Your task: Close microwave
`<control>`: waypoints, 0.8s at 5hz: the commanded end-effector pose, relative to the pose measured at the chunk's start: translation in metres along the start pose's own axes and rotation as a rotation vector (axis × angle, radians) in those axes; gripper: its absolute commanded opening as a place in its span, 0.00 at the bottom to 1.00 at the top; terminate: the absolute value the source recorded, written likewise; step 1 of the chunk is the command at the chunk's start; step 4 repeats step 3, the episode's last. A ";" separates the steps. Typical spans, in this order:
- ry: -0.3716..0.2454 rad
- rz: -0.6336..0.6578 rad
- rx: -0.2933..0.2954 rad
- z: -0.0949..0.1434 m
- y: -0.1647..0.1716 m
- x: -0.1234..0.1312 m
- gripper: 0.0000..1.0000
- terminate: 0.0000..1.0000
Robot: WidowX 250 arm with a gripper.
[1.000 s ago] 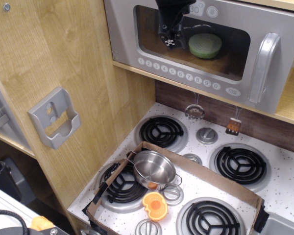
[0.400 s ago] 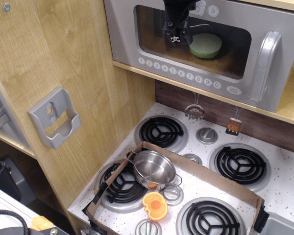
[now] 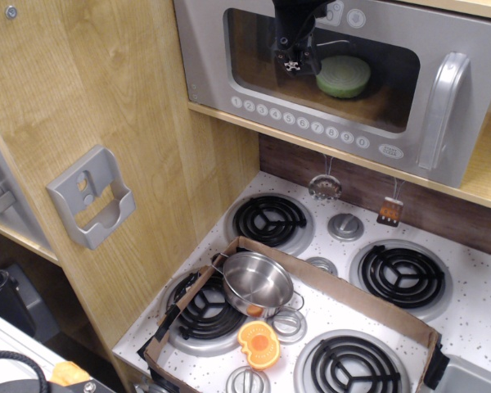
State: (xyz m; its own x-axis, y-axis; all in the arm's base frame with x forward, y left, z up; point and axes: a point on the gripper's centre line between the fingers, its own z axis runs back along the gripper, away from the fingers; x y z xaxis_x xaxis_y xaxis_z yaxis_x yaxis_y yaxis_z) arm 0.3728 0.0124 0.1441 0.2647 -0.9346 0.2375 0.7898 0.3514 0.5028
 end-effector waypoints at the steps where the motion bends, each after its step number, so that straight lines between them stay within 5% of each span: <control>1: -0.013 -0.011 0.048 0.022 0.017 0.013 1.00 0.00; 2: -0.013 -0.011 0.048 0.022 0.017 0.013 1.00 0.00; 3: -0.013 -0.011 0.048 0.022 0.017 0.013 1.00 1.00; 4: -0.013 -0.011 0.048 0.022 0.017 0.013 1.00 1.00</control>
